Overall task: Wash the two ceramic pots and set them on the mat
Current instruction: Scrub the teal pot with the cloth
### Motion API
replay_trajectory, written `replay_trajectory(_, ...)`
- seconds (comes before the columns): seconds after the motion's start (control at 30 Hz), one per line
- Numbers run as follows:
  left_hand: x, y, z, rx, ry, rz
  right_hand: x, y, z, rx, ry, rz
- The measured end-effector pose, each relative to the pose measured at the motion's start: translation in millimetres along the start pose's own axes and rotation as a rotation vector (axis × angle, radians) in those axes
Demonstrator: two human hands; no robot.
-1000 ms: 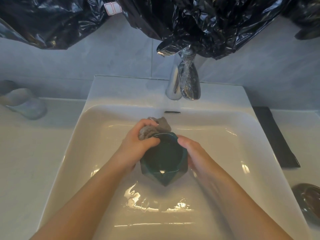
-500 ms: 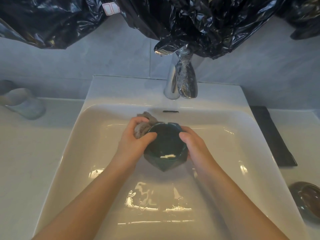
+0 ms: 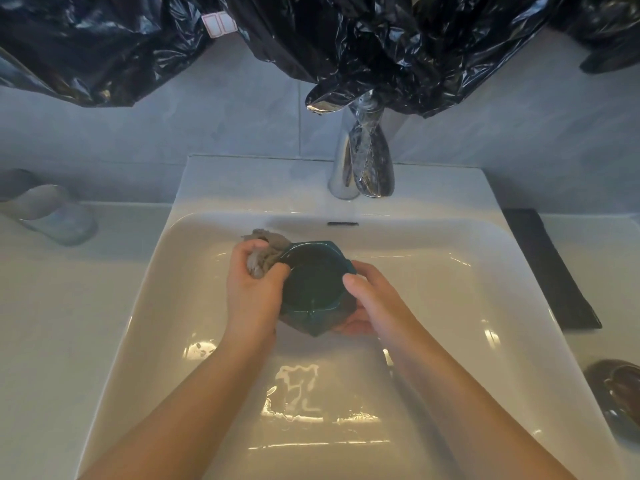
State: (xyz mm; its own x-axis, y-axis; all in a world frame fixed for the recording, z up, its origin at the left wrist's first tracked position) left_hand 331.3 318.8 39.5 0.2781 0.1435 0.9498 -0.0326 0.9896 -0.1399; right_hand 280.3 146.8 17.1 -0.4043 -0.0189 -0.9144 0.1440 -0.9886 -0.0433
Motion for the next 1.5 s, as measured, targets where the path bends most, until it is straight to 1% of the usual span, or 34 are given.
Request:
replay_trajectory(0.07, -1.2, -6.3, -0.6, -0.090, 0.027, -0.018, -4.0, 4.3, -0.9, 0.063, 0.006, 0.013)
replay_trajectory(0.13, -1.8, -16.0, -1.1, -0.207, 0.081, -0.062, -3.4, 10.2, 0.6, 0.076, -0.032, 0.006)
replay_trajectory(0.2, -4.2, -23.3, -1.3, -0.319, 0.138, -0.098, 3.2, 10.2, 1.2, 0.032, -0.090, -0.009)
replay_trajectory(0.3, -8.4, -34.8, 4.9, -0.504, 0.235, -0.153, 14.4, -2.3, 2.8, -0.082, -0.225, 0.022)
replay_trajectory(0.33, -9.1, -36.0, 6.6, -0.522, 0.258, -0.160, 15.3, -4.1, 2.7, -0.093, -0.240, 0.028)
replay_trajectory(0.4, -8.9, -31.6, 4.0, -0.444, 0.239, -0.119, 7.9, -2.4, 2.0, -0.071, -0.197, 0.019)
replay_trajectory(0.5, -8.4, -16.7, -2.6, -0.198, 0.153, -0.046, 0.8, 4.8, 1.4, -0.029, -0.085, -0.050)
replay_trajectory(0.57, -8.0, -9.3, -4.0, -0.077, 0.108, 0.016, 0.4, 1.7, 1.5, -0.032, -0.046, -0.043)
replay_trajectory(0.67, -6.1, -4.2, -2.7, -0.017, 0.052, 0.024, -0.5, -3.2, 1.8, 0.012, -0.001, -0.070)
replay_trajectory(0.73, -6.1, -7.6, -3.7, -0.075, 0.029, -0.029, -5.9, 0.5, 3.7, 0.062, 0.026, -0.099)
replay_trajectory(0.8, -8.9, -16.2, -6.7, -0.208, 0.059, -0.061, -8.7, 8.3, 5.1, 0.085, 0.027, -0.067)
replay_trajectory(0.83, -10.1, -21.6, -7.9, -0.290, 0.086, -0.071, -8.0, 10.6, 5.5, 0.069, 0.010, -0.036)
replay_trajectory(0.97, -14.6, -37.0, -5.5, -0.609, 0.241, -0.180, 6.0, -4.9, 6.3, -0.132, -0.162, 0.040)
replay_trajectory(1.0, -16.8, -37.6, -3.5, -0.648, 0.271, -0.201, 8.0, -9.4, 7.2, -0.162, -0.187, 0.046)
replay_trajectory(1.03, -16.8, -36.8, -2.9, -0.643, 0.277, -0.198, 8.4, -11.2, 7.6, -0.168, -0.187, 0.045)
replay_trajectory(1.07, -16.4, -34.2, -4.9, -0.595, 0.262, -0.170, 7.2, -10.9, 8.0, -0.156, -0.173, 0.024)
replay_trajectory(1.2, -9.3, -15.8, -13.6, -0.233, 0.111, -0.027, 0.5, -2.6, 10.7, -0.070, -0.102, -0.038)
replay_trajectory(1.23, -8.3, -11.5, -13.3, -0.160, 0.085, 0.000, -2.1, -2.4, 11.3, -0.060, -0.083, -0.024)
replay_trajectory(1.27, -7.1, -9.4, -12.6, -0.128, 0.058, 0.009, -4.1, -2.2, 11.7, -0.045, -0.064, -0.014)
replay_trajectory(1.33, -4.0, -11.3, -12.2, -0.162, 0.011, -0.030, -9.2, 0.0, 11.8, -0.004, -0.015, -0.044)
replay_trajectory(1.43, 2.9, -20.5, -12.4, -0.328, -0.023, -0.145, -17.8, 5.9, 11.8, 0.022, 0.051, -0.096)
replay_trajectory(1.5, 3.6, -27.9, -10.9, -0.458, -0.008, -0.173, -20.8, 4.9, 12.9, -0.017, 0.046, -0.044)
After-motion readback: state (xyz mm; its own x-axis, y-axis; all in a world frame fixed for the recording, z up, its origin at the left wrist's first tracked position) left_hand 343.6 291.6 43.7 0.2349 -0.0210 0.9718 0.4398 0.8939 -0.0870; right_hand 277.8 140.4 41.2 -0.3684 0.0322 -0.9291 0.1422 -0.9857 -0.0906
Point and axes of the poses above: each hand's wrist, its own z-axis away from the middle knuckle, its own y-axis out of the back of the hand, x = y × z, the point moved 9 cm from there along -z, towards the middle knuckle, and after that the axes turned 11 degrees about -x, right-handed, at the moved point
